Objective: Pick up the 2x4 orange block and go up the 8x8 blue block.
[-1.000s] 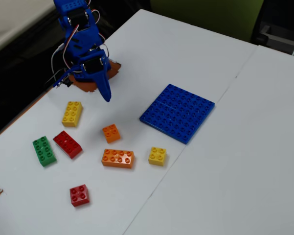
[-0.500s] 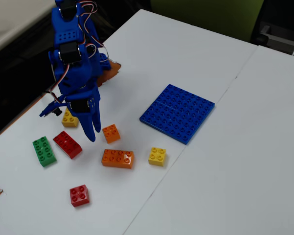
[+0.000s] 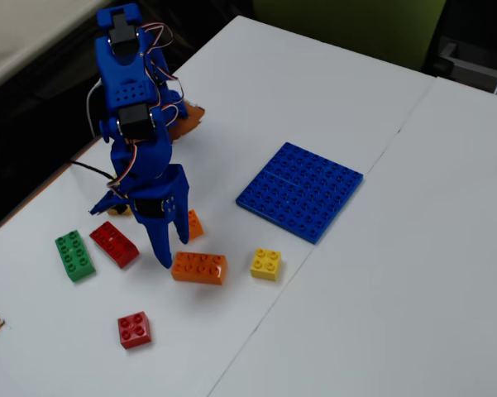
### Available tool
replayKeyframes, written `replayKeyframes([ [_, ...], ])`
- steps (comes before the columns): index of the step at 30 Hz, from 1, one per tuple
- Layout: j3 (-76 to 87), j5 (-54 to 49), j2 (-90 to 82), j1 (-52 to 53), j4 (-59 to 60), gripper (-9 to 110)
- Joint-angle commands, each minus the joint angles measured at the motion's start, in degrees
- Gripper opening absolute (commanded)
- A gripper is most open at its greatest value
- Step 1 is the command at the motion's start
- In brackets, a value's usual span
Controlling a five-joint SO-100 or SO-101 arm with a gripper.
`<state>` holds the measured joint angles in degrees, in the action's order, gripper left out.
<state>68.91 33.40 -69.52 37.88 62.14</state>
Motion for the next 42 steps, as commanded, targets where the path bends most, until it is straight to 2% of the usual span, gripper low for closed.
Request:
replayKeyframes([
  [1,-5.1,2.2,0.7,-2.2,2.55,25],
  [6,-5.98,5.71,2.55,-2.99,2.9,31],
  [12,-9.23,7.21,7.21,-2.81,3.69,32],
  [26,-18.28,7.47,16.08,-2.29,4.66,28],
  [42,-18.9,6.68,18.46,-2.55,4.04,25],
])
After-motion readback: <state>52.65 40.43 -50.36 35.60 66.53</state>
